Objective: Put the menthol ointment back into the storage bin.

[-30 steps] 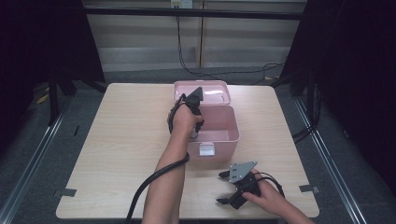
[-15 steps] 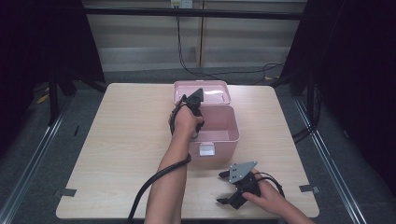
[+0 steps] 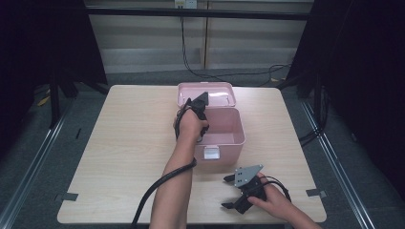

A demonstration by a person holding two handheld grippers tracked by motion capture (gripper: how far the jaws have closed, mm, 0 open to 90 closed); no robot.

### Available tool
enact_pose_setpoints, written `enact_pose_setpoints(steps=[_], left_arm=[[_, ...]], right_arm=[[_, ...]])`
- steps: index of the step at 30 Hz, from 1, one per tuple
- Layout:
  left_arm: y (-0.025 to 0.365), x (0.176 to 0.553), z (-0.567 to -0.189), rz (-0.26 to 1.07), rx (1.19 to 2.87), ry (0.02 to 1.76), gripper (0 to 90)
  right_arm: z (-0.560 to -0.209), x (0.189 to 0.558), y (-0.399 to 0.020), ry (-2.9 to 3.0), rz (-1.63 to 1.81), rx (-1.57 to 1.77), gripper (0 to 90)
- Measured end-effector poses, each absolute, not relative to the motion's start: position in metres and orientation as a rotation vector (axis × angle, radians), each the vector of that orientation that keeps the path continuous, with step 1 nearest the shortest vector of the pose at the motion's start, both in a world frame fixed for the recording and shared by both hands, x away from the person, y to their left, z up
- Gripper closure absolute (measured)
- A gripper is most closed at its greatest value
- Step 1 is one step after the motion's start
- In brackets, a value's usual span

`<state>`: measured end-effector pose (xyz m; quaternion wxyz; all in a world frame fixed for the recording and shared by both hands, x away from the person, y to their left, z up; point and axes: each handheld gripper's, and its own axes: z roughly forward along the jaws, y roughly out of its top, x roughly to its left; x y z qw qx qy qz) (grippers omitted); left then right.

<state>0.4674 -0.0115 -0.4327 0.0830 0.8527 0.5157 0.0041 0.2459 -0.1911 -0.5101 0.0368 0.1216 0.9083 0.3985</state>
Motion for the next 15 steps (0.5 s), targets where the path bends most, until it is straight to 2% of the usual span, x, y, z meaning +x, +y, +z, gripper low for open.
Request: enact_pose_setpoints(steps=[15], left_arm=[[-0.0118,0.4668,-0.4330,-0.009,2.549,1.565,49.7]], right_arm=[[-0.5102,0.2459,-0.1911,2.787,1.222,0.373,11.2]])
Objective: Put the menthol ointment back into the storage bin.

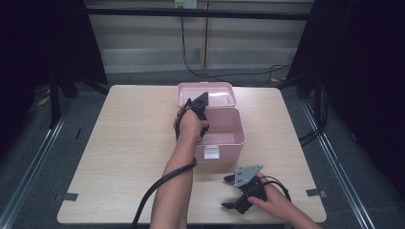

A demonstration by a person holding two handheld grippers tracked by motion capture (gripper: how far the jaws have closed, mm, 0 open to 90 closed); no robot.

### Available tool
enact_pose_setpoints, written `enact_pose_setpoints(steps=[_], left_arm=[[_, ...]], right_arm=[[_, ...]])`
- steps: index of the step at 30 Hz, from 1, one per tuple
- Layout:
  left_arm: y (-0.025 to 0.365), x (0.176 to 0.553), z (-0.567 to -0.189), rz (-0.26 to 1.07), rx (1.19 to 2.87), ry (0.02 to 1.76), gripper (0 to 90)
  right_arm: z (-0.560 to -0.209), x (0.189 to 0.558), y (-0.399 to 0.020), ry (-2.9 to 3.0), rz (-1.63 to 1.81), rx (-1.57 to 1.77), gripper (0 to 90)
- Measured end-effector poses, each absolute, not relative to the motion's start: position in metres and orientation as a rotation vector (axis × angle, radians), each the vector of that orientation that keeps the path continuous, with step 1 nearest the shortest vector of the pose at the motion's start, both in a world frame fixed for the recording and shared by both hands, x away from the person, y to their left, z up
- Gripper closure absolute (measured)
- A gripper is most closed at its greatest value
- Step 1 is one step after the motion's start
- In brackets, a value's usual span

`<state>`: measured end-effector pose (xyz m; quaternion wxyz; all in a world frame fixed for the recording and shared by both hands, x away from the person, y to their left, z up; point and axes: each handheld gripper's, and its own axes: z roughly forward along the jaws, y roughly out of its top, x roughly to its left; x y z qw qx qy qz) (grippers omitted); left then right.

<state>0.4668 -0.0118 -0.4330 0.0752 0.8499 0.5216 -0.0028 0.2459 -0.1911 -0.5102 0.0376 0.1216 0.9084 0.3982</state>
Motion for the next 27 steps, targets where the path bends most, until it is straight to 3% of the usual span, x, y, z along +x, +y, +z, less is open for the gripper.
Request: enact_pose_setpoints(steps=[27], left_arm=[[-0.009,0.463,-0.416,-0.033,2.559,1.535,40.9]], right_arm=[[-0.510,0.246,-0.191,2.788,1.219,0.374,11.2]])
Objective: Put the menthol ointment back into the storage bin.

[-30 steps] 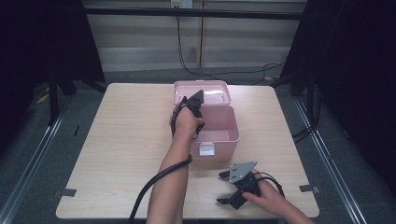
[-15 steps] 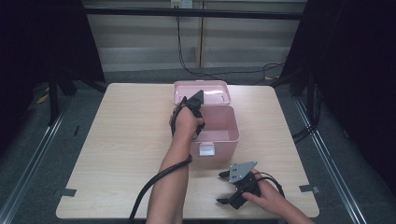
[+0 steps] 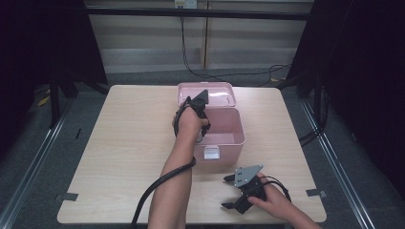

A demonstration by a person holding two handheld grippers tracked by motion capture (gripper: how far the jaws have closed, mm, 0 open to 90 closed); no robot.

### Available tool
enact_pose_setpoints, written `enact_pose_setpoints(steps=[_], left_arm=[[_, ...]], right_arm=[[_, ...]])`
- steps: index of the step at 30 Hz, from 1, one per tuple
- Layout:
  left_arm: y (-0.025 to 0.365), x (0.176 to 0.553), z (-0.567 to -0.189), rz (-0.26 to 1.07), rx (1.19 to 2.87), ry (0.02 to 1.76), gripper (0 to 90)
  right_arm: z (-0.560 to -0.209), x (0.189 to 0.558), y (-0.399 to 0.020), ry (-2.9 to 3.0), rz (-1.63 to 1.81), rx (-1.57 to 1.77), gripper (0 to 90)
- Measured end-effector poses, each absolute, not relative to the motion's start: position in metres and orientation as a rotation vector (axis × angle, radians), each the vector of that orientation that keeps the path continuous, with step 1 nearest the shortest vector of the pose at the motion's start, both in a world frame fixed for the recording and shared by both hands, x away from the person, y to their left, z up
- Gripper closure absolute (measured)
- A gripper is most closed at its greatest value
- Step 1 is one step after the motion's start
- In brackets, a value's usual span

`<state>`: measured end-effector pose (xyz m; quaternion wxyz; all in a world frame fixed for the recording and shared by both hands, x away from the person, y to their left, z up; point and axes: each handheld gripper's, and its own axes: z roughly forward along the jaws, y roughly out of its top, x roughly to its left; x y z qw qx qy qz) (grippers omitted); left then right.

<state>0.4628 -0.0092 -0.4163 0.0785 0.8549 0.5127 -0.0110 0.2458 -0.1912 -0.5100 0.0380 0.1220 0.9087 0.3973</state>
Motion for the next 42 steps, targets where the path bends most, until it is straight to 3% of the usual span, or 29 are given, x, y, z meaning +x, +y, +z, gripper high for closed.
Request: enact_pose_setpoints(steps=[23,42], left_arm=[[-0.001,0.456,-0.392,-0.052,2.556,1.513,35.5],[0.008,0.445,-0.351,-0.063,2.550,1.446,29.3]], right_arm=[[-0.510,0.246,-0.191,2.791,1.217,0.378,11.2],[-0.510,0.246,-0.191,2.791,1.219,0.375,11.2]])
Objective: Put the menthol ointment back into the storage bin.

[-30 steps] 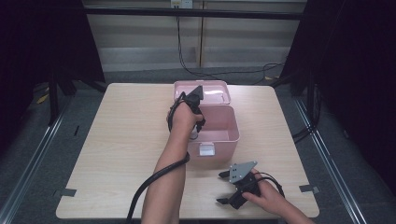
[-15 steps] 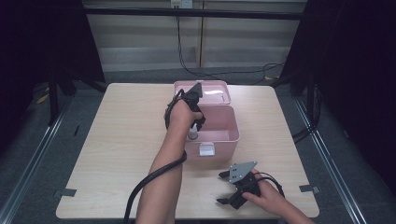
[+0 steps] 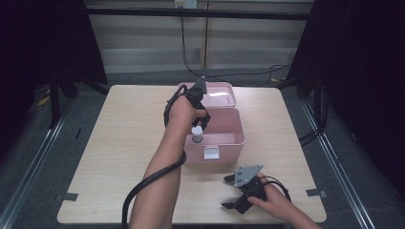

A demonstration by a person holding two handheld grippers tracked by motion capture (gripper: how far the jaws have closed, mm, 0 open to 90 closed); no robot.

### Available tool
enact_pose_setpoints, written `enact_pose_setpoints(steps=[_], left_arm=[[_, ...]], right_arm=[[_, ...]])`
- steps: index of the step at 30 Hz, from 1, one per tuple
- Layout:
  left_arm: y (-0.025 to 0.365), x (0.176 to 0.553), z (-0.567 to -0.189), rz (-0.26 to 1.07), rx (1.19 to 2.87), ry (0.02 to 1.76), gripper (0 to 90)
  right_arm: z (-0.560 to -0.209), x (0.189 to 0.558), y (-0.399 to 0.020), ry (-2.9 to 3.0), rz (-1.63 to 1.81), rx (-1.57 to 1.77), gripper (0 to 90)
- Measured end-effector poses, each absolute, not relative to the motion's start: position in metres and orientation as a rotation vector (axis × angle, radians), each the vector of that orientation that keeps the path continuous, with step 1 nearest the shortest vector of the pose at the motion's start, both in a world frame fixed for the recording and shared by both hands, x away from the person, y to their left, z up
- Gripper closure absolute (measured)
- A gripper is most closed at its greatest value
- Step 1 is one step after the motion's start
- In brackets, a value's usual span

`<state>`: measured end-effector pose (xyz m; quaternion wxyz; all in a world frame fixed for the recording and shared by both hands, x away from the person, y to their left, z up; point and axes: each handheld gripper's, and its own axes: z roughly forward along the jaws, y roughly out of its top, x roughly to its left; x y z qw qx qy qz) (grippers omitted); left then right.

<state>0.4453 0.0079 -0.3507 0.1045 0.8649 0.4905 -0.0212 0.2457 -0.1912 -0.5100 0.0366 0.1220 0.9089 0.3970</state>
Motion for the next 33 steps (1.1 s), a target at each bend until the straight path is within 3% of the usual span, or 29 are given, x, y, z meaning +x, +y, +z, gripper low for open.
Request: enact_pose_setpoints(steps=[14,33], left_arm=[[0.035,0.439,-0.312,-0.050,2.500,1.450,24.5],[0.079,0.428,-0.305,-0.041,2.454,1.491,21.2]], right_arm=[[-0.510,0.246,-0.191,2.789,1.218,0.374,11.2],[-0.510,0.246,-0.191,2.790,1.223,0.373,11.2]])
